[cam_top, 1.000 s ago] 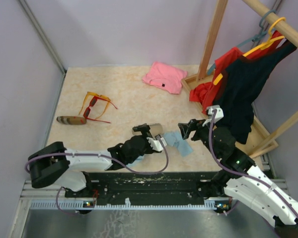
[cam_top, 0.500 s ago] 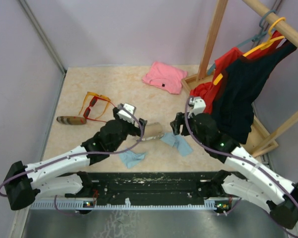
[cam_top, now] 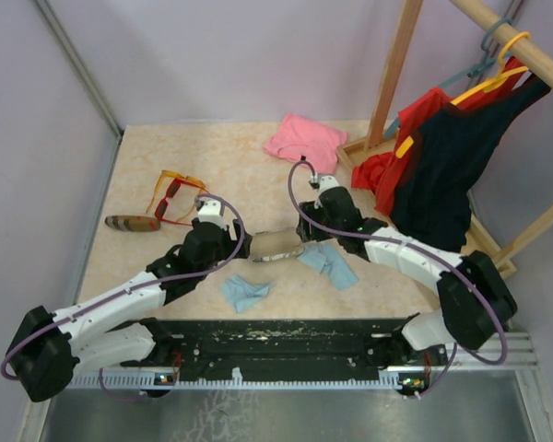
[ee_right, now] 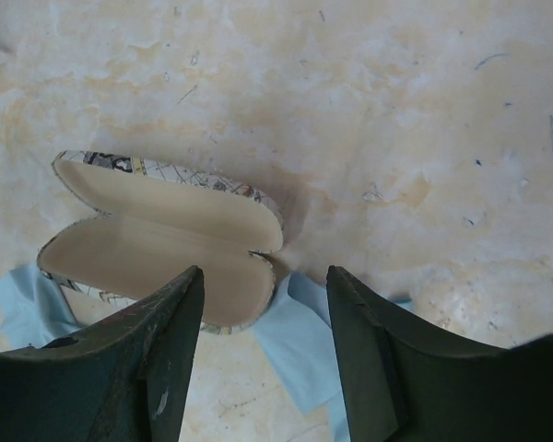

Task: Organize the sunglasses
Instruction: Move the sunglasses case at the center of the board.

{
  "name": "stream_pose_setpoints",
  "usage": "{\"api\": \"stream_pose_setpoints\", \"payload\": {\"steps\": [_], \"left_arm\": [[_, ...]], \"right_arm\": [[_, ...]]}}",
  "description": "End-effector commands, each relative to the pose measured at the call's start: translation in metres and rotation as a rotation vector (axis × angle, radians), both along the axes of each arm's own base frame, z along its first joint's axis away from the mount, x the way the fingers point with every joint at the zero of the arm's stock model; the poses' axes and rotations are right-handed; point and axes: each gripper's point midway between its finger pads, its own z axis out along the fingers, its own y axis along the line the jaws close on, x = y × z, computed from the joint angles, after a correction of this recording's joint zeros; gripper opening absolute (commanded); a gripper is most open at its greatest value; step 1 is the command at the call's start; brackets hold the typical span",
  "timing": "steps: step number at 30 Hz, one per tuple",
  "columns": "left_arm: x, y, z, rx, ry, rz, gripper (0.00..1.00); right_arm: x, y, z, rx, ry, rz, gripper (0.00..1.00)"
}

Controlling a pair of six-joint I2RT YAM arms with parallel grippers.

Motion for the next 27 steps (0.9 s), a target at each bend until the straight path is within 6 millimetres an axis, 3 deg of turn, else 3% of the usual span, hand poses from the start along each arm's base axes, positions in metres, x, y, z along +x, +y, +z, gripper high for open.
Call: {"api": "stream_pose_setpoints", "payload": {"steps": [1,15,27], "left_arm": [[-0.001,-0.001,-0.001,-0.052,0.016,0.016,0.85],[-0.006,-0.003,-0.001,-0.083,0.019,0.004,0.85],[-0.005,0.002,0.004,-0.074,0.002,0.013,0.84]], "right_arm": [[0.028,0.034,0.019,0.073,-0.093,0.104,0.55],[0.052,0.041,-0.042,-0.053,-0.014,0.116,0.46],[0.057,0.040,-0.049,-0.068,-0.014,0.103,0.16]]}}
